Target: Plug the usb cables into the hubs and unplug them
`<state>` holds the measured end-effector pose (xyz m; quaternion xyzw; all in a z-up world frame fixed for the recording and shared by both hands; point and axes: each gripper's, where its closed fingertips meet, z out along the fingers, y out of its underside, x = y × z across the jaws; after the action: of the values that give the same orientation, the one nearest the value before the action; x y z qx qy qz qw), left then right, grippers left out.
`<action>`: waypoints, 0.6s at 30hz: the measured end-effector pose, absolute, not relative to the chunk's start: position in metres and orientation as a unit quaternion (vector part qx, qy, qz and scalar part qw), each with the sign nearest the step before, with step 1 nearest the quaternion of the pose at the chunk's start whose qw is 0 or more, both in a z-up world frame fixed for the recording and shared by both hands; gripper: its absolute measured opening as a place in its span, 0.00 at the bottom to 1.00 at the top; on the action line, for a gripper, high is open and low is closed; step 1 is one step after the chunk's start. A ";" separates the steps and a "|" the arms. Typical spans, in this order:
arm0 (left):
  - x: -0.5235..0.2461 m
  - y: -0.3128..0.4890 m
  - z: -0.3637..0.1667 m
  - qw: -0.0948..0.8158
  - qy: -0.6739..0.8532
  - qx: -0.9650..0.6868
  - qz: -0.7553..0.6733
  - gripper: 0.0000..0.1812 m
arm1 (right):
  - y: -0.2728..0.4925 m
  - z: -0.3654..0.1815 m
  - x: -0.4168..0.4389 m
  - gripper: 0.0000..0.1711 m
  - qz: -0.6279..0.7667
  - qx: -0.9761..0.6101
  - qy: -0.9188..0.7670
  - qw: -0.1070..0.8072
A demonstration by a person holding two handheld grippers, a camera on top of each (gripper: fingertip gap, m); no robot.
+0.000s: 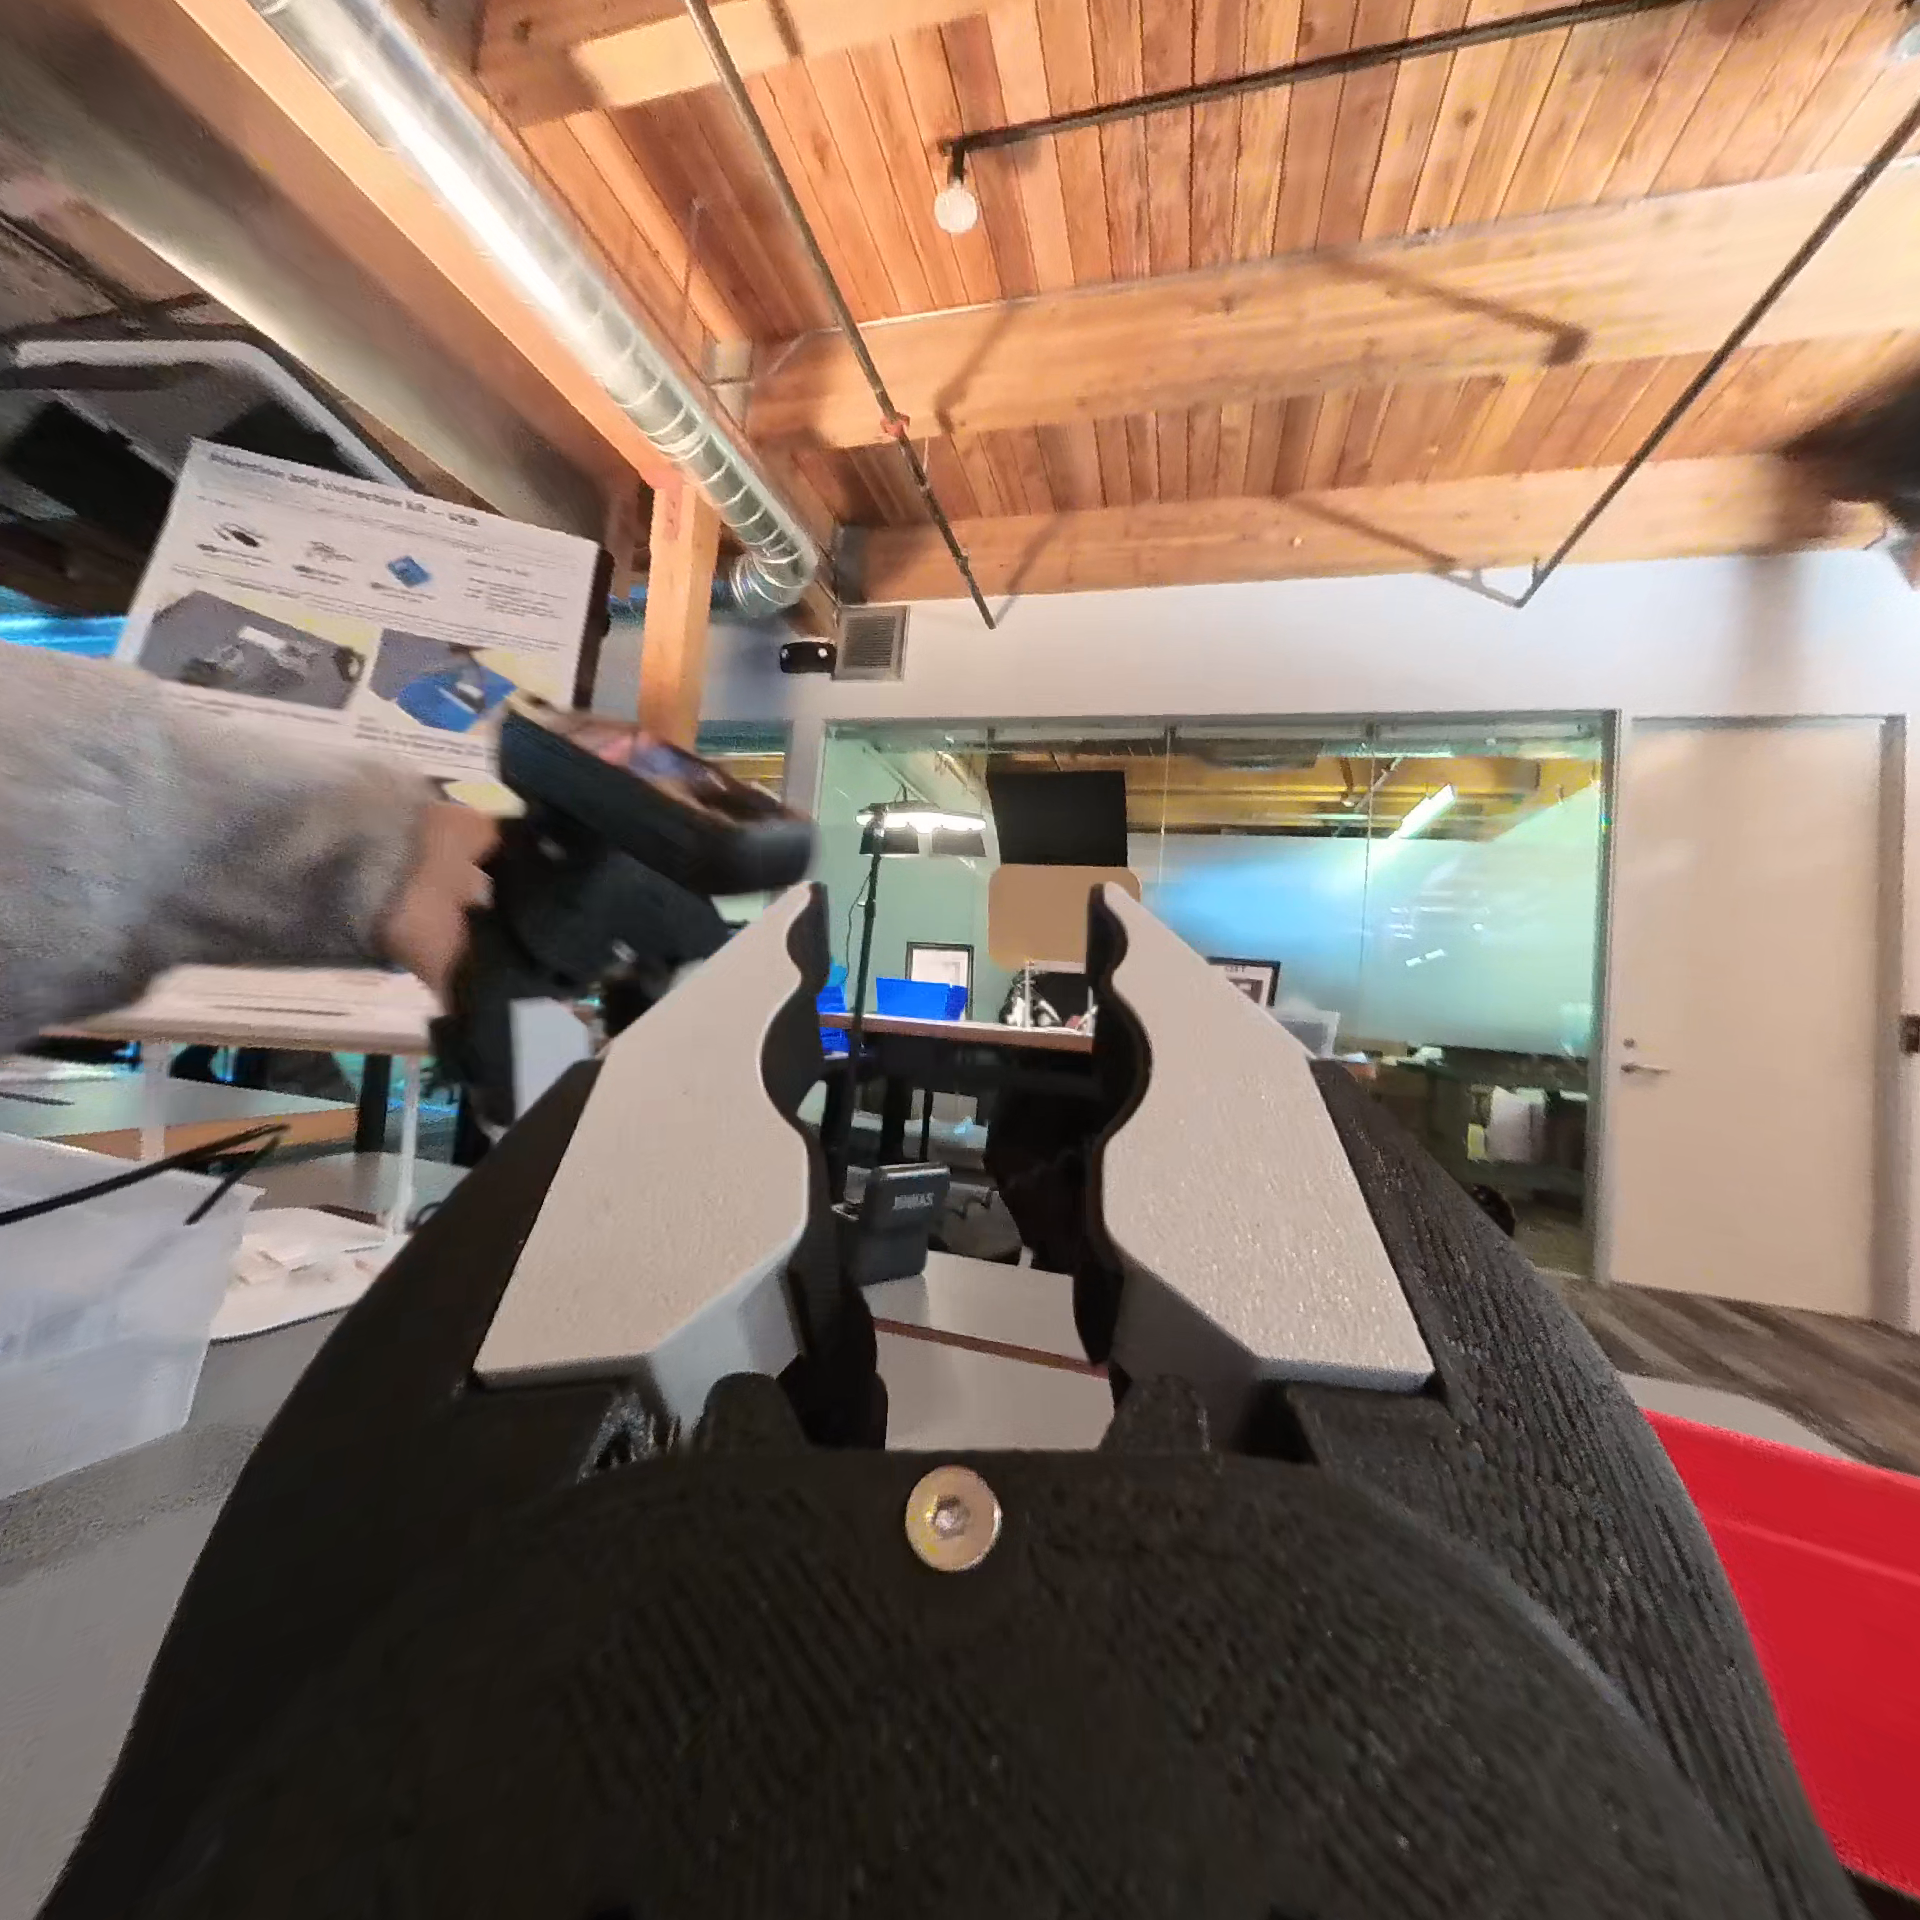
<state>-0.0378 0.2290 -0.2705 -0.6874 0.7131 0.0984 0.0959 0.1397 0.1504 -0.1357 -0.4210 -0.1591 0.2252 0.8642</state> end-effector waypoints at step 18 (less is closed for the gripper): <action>0.005 0.247 -0.379 -0.004 0.727 -0.682 0.081 0.33 | 0.125 -0.126 0.120 0.28 0.200 -0.373 -0.209 0.881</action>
<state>0.0048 0.2467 -0.3786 -0.6819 0.7269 0.0812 -0.0041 0.1200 0.1248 -0.1259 -0.3734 -0.2090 0.2002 0.8814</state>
